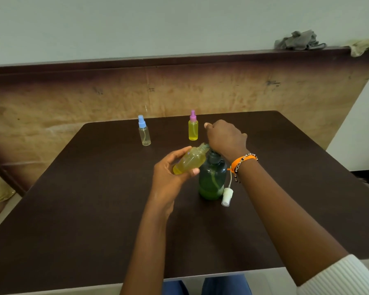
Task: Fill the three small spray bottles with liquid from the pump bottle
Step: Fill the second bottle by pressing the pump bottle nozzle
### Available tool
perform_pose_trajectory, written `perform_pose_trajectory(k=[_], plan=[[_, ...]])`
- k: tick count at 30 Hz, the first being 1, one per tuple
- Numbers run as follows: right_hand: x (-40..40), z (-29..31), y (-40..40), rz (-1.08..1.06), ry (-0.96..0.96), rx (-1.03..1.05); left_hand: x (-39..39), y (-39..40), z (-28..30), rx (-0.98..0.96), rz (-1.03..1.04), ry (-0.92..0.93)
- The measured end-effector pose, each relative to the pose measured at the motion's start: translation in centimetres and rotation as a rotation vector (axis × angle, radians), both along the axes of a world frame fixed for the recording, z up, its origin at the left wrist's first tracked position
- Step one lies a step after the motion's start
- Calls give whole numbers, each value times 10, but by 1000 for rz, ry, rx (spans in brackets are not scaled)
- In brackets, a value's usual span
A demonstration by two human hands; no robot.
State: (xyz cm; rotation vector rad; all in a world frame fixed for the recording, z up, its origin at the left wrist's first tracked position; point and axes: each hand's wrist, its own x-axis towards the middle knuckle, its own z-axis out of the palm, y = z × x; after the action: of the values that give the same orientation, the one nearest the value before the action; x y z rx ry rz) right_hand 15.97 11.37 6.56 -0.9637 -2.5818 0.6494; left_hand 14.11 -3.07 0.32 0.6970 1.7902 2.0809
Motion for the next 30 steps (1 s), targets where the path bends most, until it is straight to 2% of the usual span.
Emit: perform_pose_trajectory(k=[6, 9, 18, 24, 30], plan=[[-3, 12, 1, 36, -63, 107, 2, -1, 4, 7, -5, 3], [-1, 6, 0, -4, -7, 78, 2, 0, 2, 6, 0, 4], [-3, 13, -1, 49, -112, 116, 1, -1, 2, 1, -6, -2], [-1, 6, -2, -1, -44, 93, 0, 0, -3, 0, -9, -3], [-1, 10, -6, 19, -87, 157, -2, -1, -3, 1, 0, 0]])
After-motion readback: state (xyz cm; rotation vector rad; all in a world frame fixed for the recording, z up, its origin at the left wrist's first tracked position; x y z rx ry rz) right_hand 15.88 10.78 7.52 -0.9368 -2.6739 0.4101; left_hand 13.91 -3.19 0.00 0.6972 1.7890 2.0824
